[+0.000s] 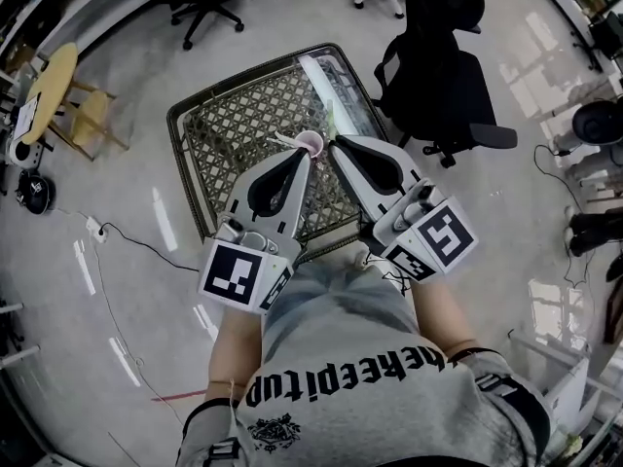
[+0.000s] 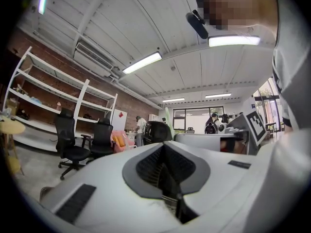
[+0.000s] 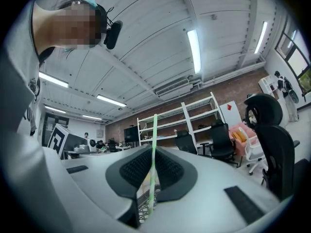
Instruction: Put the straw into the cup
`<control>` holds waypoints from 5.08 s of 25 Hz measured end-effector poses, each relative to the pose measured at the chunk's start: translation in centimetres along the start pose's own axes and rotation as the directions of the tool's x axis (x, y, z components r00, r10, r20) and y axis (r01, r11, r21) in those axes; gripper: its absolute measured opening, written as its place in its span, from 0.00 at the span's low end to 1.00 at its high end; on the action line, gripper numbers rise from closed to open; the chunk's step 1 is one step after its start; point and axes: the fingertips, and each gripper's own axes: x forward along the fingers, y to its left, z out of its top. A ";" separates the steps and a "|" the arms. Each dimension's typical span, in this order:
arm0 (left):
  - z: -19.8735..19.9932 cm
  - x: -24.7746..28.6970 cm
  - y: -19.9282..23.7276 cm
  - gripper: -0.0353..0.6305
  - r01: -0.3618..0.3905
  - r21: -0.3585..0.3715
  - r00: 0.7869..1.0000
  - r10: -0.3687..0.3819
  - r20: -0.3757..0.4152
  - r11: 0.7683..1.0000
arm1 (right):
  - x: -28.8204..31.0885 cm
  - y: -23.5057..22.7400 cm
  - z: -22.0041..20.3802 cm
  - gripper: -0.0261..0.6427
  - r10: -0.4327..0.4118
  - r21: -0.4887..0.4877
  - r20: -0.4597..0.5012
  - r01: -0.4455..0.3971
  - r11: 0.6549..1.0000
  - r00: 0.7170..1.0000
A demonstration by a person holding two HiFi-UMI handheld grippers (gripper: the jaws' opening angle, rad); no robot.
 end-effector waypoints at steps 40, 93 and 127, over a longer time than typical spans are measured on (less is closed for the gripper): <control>-4.2 3.6 2.7 0.12 0.197 -0.088 0.976 -0.204 -0.075 0.976 | 1.6 -5.3 -2.6 0.11 -0.255 0.009 -0.004 0.255 0.967 0.967; -14.9 5.0 6.4 0.12 0.042 -0.198 0.974 -0.084 -0.209 0.979 | 8.6 -14.9 -16.9 0.11 -0.191 0.063 -0.082 0.197 0.978 0.978; -19.7 3.9 5.5 0.12 0.003 -0.221 0.964 -0.062 -0.260 0.975 | 7.3 -16.4 -25.2 0.11 -0.253 0.034 -0.100 0.257 0.966 0.962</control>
